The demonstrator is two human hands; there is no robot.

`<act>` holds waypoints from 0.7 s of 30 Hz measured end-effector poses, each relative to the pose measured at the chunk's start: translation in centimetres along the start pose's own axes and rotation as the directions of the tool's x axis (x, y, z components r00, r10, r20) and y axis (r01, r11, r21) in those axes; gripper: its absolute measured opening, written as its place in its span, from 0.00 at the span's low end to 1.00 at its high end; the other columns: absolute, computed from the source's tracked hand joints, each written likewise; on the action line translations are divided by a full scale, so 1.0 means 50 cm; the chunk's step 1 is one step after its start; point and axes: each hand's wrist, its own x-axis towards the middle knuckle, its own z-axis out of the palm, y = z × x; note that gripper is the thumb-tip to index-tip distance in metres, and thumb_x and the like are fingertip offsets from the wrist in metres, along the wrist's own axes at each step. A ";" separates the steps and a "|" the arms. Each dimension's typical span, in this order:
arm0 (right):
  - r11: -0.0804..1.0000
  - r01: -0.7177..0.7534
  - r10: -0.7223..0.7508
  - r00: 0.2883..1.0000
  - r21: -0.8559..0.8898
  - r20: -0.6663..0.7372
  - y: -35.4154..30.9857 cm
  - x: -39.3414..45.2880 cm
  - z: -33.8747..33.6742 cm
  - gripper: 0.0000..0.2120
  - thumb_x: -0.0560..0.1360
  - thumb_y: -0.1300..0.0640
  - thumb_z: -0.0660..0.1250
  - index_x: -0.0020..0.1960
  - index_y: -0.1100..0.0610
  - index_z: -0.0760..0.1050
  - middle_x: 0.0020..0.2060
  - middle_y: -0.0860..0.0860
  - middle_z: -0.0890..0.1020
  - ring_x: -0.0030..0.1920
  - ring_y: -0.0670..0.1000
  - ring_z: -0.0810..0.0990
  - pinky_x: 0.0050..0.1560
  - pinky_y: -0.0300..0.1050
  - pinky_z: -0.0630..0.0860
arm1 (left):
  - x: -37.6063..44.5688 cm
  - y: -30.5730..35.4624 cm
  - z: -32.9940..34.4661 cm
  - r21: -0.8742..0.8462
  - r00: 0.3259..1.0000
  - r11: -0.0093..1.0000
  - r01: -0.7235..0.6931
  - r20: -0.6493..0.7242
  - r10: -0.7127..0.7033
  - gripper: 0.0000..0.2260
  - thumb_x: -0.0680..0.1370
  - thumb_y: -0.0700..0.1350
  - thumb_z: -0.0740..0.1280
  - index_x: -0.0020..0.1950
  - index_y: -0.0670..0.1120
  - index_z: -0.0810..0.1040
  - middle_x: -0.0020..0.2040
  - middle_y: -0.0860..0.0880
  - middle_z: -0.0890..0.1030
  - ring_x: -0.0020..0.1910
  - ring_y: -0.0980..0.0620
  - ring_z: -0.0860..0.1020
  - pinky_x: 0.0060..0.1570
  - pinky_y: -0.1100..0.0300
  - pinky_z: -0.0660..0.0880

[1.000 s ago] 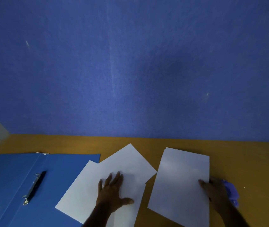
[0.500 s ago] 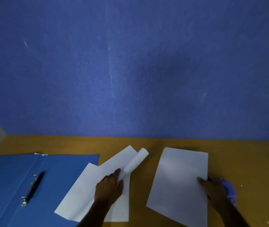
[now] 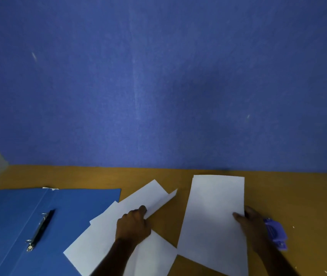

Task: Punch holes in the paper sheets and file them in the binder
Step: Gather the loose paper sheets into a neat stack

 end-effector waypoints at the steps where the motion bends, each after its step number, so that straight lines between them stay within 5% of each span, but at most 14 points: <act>1: 0.999 0.039 -0.039 0.999 -0.033 -0.015 -0.007 0.000 0.005 0.07 0.73 0.64 0.70 0.51 0.62 0.80 0.47 0.59 0.85 0.49 0.61 0.83 0.52 0.59 0.79 | 0.004 0.002 -0.003 -0.001 1.000 1.000 0.003 -0.014 -0.004 0.16 0.74 0.51 0.58 0.61 0.52 0.74 0.52 0.50 0.83 0.49 0.47 0.82 0.46 0.57 0.78; 6: 0.964 0.190 -0.205 0.977 -0.188 -0.062 -0.063 -0.012 0.020 0.13 0.76 0.61 0.68 0.58 0.64 0.78 0.53 0.58 0.84 0.53 0.60 0.81 0.55 0.56 0.78 | 0.028 0.026 -0.042 -0.135 0.967 0.977 -0.165 -0.217 0.134 0.15 0.77 0.47 0.61 0.62 0.50 0.77 0.54 0.49 0.84 0.49 0.48 0.83 0.49 0.56 0.80; 10: 0.934 0.279 -0.311 0.943 -0.222 -0.122 -0.086 -0.010 0.026 0.15 0.77 0.57 0.67 0.60 0.65 0.78 0.55 0.61 0.83 0.55 0.60 0.80 0.57 0.52 0.76 | 0.039 0.047 -0.115 -0.425 0.914 0.815 -0.394 -0.269 0.302 0.08 0.76 0.50 0.65 0.51 0.52 0.81 0.46 0.57 0.83 0.43 0.54 0.81 0.46 0.55 0.81; 12: 0.950 0.288 -0.302 0.945 -0.117 -0.127 -0.112 -0.017 0.031 0.12 0.77 0.62 0.67 0.58 0.67 0.79 0.52 0.60 0.83 0.53 0.56 0.80 0.55 0.49 0.75 | 0.033 0.058 -0.158 -0.642 0.931 0.679 -0.356 -0.184 0.314 0.04 0.74 0.53 0.69 0.46 0.56 0.80 0.41 0.61 0.82 0.42 0.57 0.80 0.42 0.59 0.79; 17: 0.974 0.217 -0.213 0.975 0.061 -0.063 -0.142 -0.011 0.042 0.10 0.76 0.69 0.66 0.55 0.72 0.76 0.42 0.56 0.82 0.44 0.53 0.77 0.51 0.52 0.74 | 0.023 0.056 -0.225 -0.935 0.974 0.323 -0.146 -0.080 0.210 0.16 0.67 0.51 0.75 0.49 0.43 0.83 0.46 0.44 0.85 0.45 0.46 0.83 0.44 0.52 0.80; 19: 0.956 0.141 -0.155 0.987 0.257 0.037 -0.165 -0.031 0.041 0.10 0.76 0.72 0.62 0.56 0.69 0.76 0.38 0.50 0.80 0.40 0.52 0.78 0.49 0.51 0.73 | 0.026 0.061 -0.218 -0.963 0.988 0.258 -0.077 -0.039 0.151 0.14 0.69 0.47 0.76 0.51 0.41 0.83 0.48 0.42 0.86 0.46 0.43 0.84 0.47 0.48 0.81; 21: 0.888 0.114 -0.185 0.975 0.446 0.121 -0.190 -0.071 0.041 0.09 0.76 0.69 0.62 0.53 0.64 0.79 0.39 0.55 0.84 0.43 0.61 0.82 0.47 0.53 0.77 | 0.030 0.074 -0.197 -0.976 1.000 0.216 -0.028 -0.026 0.015 0.08 0.72 0.44 0.74 0.50 0.44 0.83 0.48 0.44 0.86 0.47 0.44 0.84 0.50 0.46 0.80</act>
